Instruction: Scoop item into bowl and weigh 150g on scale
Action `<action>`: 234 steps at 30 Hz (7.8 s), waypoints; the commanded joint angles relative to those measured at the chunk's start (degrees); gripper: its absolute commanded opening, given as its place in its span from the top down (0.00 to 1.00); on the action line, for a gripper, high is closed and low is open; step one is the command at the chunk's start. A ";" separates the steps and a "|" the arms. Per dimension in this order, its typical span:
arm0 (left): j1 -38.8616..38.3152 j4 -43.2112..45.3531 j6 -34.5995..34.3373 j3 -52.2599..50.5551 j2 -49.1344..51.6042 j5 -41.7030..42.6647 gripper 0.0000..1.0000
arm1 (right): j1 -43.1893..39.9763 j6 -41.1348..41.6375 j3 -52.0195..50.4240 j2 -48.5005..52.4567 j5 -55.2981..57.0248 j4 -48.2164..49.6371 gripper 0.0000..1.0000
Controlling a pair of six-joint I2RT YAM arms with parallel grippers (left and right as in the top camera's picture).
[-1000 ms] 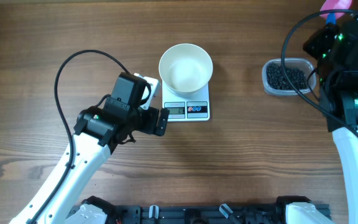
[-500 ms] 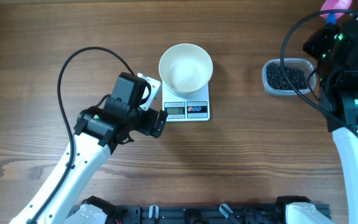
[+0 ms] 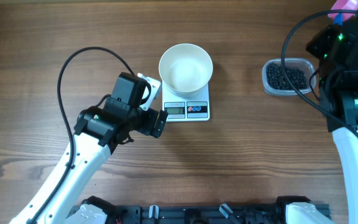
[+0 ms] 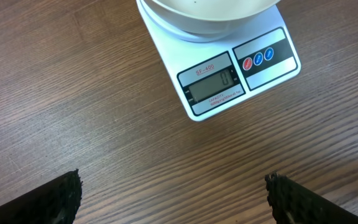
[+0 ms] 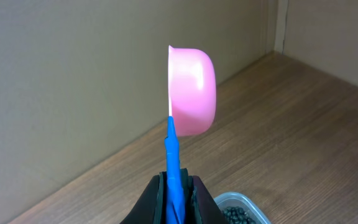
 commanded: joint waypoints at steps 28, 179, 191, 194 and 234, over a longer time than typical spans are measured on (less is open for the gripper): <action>0.33 0.15 0.92 -0.46 0.35 -0.57 0.00 | 0.00 13.79 0.92 0.42 23.98 11.23 0.96; -6.05 13.55 -3.15 -0.46 5.27 0.55 0.00 | -14.60 -46.93 0.90 22.08 -39.69 -27.10 0.96; -6.05 13.55 -3.17 -0.46 5.27 0.55 0.00 | -18.53 -47.50 -2.54 22.08 -45.66 -25.99 0.96; -6.05 13.55 -3.17 -0.46 5.27 0.55 0.00 | -20.92 -45.62 -2.82 22.08 -47.58 -26.21 0.96; -6.05 13.55 -3.17 -0.46 5.27 0.55 0.00 | -28.11 -31.69 -3.13 27.10 -57.72 -26.25 0.96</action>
